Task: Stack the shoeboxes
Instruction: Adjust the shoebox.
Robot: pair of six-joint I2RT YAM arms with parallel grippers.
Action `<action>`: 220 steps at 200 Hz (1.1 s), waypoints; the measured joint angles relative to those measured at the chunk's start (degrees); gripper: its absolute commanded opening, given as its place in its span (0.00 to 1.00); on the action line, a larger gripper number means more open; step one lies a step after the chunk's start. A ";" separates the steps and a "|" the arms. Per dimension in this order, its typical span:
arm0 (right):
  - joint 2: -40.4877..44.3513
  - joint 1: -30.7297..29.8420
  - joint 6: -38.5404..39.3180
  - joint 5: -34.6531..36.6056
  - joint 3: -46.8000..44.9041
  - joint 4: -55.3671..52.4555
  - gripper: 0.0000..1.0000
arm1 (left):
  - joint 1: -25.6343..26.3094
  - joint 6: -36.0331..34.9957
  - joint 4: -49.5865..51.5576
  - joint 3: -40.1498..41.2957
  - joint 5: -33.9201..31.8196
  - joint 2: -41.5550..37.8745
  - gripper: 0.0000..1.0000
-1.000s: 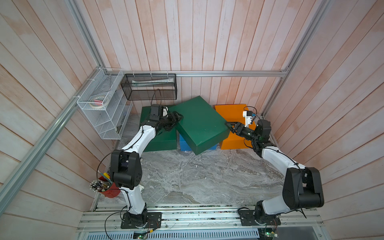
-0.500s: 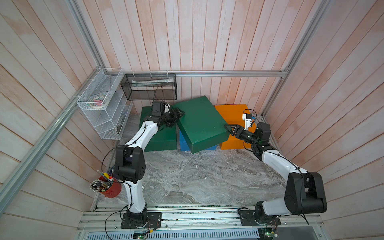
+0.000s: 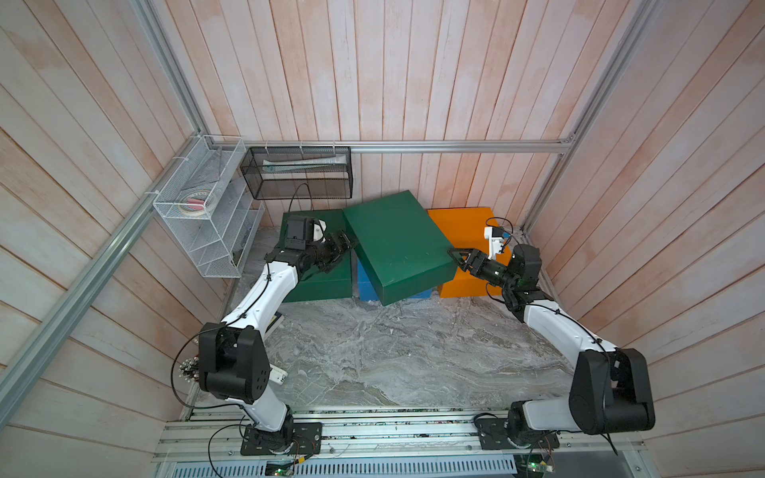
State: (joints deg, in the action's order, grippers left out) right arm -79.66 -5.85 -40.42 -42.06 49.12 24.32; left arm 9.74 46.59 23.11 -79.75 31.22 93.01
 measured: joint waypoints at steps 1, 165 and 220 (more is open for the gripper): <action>0.09 -0.02 0.00 0.00 -0.04 0.00 0.79 | 0.02 0.02 0.00 0.02 0.00 -0.11 0.90; 2.95 -3.15 0.81 0.11 -4.24 -1.86 0.79 | 2.78 0.28 1.07 -19.93 3.26 17.16 0.90; 1.27 -3.67 -0.24 -0.79 -4.24 -0.28 0.79 | 2.56 -1.79 4.13 -24.74 2.82 20.15 0.91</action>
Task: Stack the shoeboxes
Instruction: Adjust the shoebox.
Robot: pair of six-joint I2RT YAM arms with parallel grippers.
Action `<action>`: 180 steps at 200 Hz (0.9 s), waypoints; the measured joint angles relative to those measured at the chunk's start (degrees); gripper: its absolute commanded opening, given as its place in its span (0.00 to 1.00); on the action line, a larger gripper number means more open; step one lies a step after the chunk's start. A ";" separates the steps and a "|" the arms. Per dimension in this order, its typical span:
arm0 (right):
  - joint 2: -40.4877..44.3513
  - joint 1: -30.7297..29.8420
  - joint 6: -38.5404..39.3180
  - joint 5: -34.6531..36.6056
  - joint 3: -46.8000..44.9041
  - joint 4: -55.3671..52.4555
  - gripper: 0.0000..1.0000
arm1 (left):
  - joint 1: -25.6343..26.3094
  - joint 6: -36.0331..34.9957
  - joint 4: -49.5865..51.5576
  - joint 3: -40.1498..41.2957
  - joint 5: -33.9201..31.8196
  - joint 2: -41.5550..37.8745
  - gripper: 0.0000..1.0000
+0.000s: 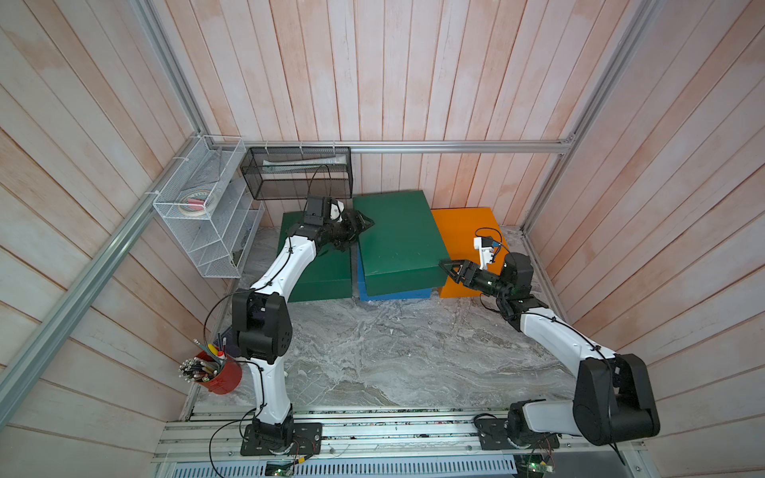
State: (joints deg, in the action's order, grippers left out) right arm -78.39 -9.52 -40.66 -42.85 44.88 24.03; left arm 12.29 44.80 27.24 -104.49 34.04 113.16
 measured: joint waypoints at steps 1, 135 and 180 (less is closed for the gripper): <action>-0.11 -0.02 -0.07 -0.09 0.00 0.11 0.79 | 0.00 -0.07 0.07 0.00 0.00 0.00 0.91; -0.13 -1.44 0.22 -0.76 -0.35 0.83 0.80 | -2.64 -4.26 2.23 18.21 -2.45 -18.10 0.93; -1.16 -3.04 0.24 -0.70 -0.35 1.11 0.80 | -2.64 -3.69 0.72 21.38 -2.51 -19.50 0.93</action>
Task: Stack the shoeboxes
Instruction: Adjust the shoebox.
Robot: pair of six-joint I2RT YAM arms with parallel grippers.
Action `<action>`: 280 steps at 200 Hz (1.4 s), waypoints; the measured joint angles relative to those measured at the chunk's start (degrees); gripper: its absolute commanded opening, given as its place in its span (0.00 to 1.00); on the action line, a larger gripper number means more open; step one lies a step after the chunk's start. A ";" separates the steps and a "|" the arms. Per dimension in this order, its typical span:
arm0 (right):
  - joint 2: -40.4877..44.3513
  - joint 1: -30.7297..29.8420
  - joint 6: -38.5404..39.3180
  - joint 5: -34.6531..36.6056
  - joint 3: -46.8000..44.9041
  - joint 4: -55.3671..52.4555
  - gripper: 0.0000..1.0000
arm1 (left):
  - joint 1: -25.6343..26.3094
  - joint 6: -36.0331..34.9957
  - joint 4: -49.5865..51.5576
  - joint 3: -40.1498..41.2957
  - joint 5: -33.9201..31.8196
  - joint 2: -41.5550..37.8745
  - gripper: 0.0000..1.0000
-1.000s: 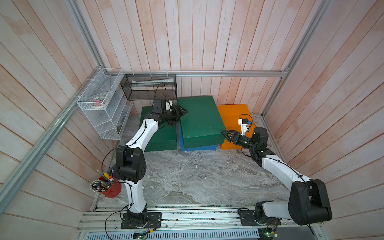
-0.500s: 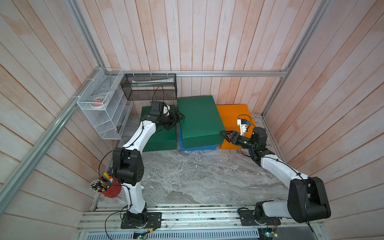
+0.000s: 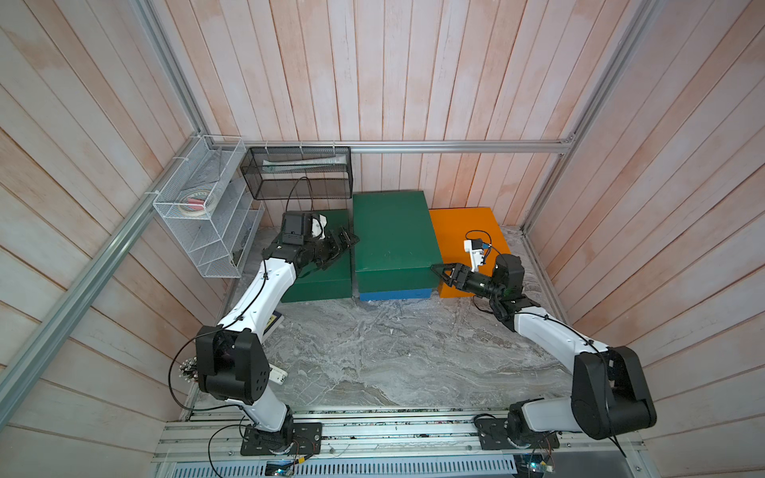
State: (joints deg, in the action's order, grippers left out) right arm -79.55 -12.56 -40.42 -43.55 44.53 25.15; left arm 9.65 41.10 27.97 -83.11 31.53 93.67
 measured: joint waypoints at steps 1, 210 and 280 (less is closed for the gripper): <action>0.04 0.00 0.11 0.02 0.00 -0.11 0.80 | 0.00 0.11 -0.13 0.28 0.00 -0.09 0.93; 1.44 0.26 4.24 1.62 1.22 -7.34 0.80 | 8.76 2.43 -6.49 22.03 -2.12 -12.15 0.65; -3.19 0.26 4.46 0.98 4.37 -5.73 0.80 | 8.79 0.26 -6.12 14.60 -2.80 -7.50 0.66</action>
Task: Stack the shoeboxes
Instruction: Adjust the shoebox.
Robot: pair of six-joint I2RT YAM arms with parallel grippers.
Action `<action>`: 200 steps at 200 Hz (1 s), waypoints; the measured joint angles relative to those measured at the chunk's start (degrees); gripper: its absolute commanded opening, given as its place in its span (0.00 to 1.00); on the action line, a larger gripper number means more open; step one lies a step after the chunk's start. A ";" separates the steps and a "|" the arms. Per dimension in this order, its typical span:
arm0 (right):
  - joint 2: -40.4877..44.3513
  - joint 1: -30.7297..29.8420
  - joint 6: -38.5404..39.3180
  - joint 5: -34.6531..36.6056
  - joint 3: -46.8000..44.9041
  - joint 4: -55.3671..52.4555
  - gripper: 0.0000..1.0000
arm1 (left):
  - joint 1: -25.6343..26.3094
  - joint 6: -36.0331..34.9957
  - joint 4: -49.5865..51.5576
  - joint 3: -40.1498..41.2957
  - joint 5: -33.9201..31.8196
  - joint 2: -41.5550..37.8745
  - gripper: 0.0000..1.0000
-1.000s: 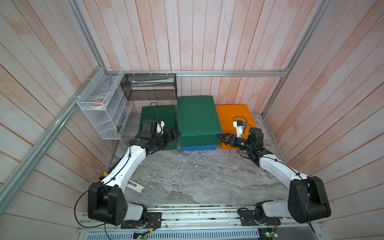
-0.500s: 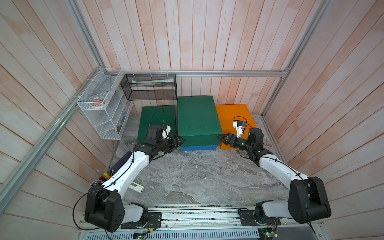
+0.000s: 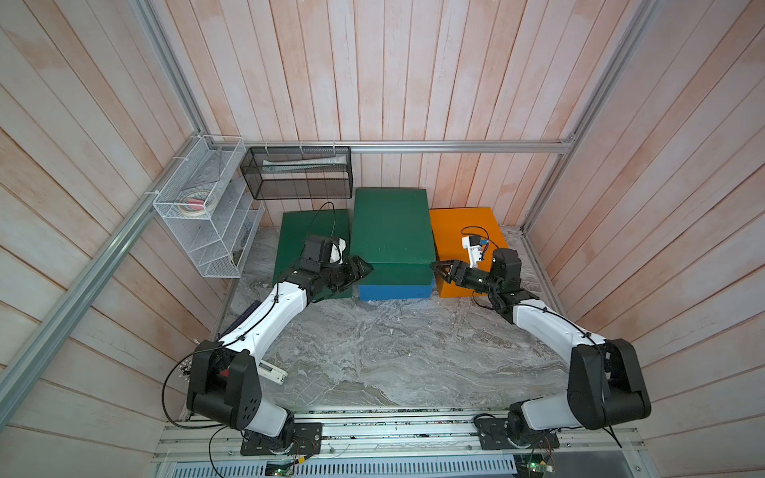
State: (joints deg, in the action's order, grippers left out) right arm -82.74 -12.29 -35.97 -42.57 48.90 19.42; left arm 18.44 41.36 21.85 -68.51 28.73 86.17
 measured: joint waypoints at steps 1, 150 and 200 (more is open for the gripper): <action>0.00 0.02 0.00 -0.02 0.00 0.02 0.80 | 0.00 0.00 0.00 0.00 0.00 0.00 0.66; -1.03 4.59 -3.26 -3.67 2.64 4.09 0.81 | -10.03 1.18 -3.26 -0.98 -1.51 -5.75 0.93; -6.71 5.73 -7.67 -5.51 3.13 9.90 0.84 | -10.40 6.69 -12.31 0.17 4.57 1.53 0.93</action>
State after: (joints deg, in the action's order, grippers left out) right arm -89.45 -6.57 -43.64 -48.07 52.03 29.32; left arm 8.03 48.05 9.54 -68.34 33.30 87.70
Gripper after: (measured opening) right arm 0.839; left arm 0.930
